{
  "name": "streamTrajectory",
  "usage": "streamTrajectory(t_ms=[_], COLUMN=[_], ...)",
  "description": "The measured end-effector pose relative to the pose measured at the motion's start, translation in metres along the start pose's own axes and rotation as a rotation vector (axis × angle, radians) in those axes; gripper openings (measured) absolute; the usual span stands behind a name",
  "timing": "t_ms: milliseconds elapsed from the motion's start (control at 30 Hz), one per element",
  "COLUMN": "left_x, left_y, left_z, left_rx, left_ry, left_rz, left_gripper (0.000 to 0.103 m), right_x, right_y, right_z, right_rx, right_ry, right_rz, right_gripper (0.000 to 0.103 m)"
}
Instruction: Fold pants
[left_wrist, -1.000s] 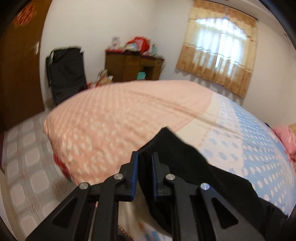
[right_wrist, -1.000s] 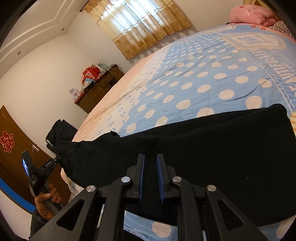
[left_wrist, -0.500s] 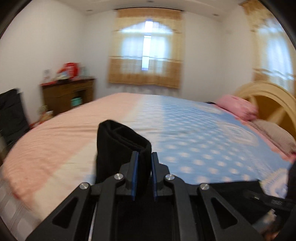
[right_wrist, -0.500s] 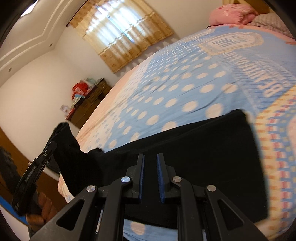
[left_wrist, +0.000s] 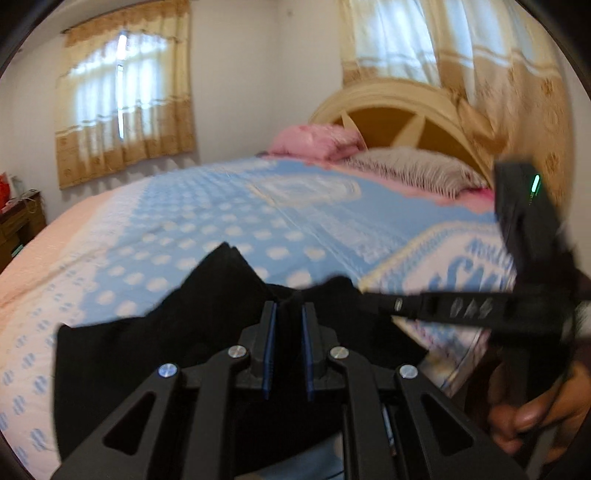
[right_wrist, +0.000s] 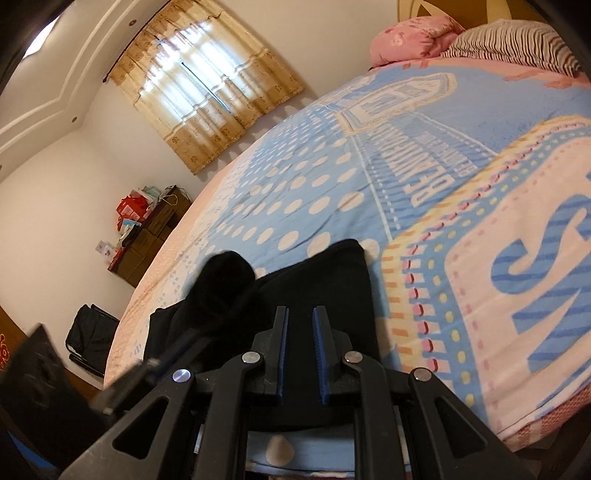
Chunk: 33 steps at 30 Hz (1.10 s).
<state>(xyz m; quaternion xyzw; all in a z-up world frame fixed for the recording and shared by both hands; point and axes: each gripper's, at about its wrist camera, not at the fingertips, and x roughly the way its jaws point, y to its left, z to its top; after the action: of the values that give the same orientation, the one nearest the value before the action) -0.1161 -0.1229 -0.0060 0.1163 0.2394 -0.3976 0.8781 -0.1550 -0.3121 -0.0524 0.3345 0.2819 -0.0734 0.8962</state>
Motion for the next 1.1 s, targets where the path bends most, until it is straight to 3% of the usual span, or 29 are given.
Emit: streamTrajectory(t_ms=[133,233,300,367,433,500,600,667,733,800,933,967,1100], left_x=[0.016,0.013,-0.002,-0.010,-0.033,-0.051,-0.063,-0.061,-0.059,-0.061,-0.066,-0.067,-0.067], left_y=[-0.003,-0.003,0.005,0.013,0.034,0.062,0.106,0.130,0.157,0.175,0.190,0.193,0.203], left_z=[-0.015,-0.019,-0.014,-0.009,-0.002,0.004,0.000,-0.008,-0.018,-0.029,-0.047,-0.050,-0.056], left_rx=[0.020,0.063,0.074,0.060,0.009,-0.053,-0.144,-0.207,-0.295,-0.382,-0.482,-0.493,-0.525], left_ry=[0.092,0.123,0.129,0.111,0.037,-0.002,-0.018,0.012,0.066,0.092,0.115,0.119,0.125], left_rz=[-0.038,-0.076,-0.110,-0.108,-0.068,-0.016,0.146,0.231,0.319,0.365,0.392,0.397,0.411], left_gripper=[0.015,0.023,0.036,0.077,0.087,0.087,0.089,0.089,0.089,0.089,0.089,0.089,0.089], right_x=[0.004,0.005,0.002,-0.001,0.003,0.017,0.039,0.050,0.061,0.064,0.070,0.072,0.073], right_y=[-0.001,0.001,0.006,0.017,0.024,0.033,0.042,0.050,0.056,0.064,0.070,0.067,0.071], right_z=[-0.002,0.002,0.005,0.003,0.002,-0.001,-0.007,-0.012,-0.019,-0.027,-0.037,-0.037,-0.040], right_rx=[0.029,0.071,0.078,0.058,0.026,-0.015,-0.062,-0.108,-0.158,-0.217,-0.276,-0.258,-0.283], right_ry=[0.012,0.005,-0.014,-0.053,-0.045,-0.006,0.042,0.057,0.084,0.107,0.137,0.150,0.163], right_rz=[0.032,0.121,0.175,0.210,0.221,0.188,0.164,0.139,0.074,0.072,0.048,0.070,0.063], right_gripper=[0.014,0.020,0.068,0.078,0.078,0.078,0.078,0.078,0.072,0.057,0.039,0.028,0.020])
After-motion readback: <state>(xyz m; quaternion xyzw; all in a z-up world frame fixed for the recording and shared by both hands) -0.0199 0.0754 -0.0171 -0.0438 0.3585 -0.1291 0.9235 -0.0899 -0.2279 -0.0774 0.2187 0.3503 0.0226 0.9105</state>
